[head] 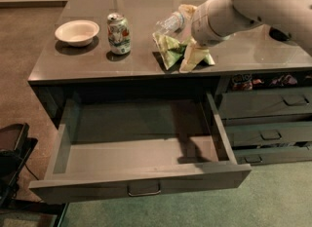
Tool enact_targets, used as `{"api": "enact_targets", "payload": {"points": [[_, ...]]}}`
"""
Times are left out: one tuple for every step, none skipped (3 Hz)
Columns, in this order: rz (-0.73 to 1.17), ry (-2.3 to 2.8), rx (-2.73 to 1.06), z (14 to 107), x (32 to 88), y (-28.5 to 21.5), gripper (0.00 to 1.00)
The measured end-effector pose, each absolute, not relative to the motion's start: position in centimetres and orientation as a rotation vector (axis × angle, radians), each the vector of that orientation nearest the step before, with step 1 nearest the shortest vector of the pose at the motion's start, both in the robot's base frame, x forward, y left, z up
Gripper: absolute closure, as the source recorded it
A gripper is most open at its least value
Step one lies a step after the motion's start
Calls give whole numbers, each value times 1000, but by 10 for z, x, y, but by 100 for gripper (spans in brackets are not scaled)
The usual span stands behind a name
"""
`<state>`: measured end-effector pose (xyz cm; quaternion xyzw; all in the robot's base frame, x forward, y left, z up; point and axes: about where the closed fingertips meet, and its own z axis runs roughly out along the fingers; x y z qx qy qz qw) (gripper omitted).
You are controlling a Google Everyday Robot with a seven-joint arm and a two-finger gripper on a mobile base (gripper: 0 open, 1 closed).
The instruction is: Place green jalapeno chip bag into top drawer
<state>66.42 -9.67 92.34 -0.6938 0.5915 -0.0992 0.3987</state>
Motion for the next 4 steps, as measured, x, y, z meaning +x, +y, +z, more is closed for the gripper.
{"api": "enact_targets", "payload": {"points": [[-249, 1482, -1777, 911, 689, -89, 6], [-258, 1496, -1800, 897, 710, -89, 6], [-279, 1520, -1816, 888, 725, -95, 8], [-309, 1544, -1847, 884, 734, -99, 26]]}}
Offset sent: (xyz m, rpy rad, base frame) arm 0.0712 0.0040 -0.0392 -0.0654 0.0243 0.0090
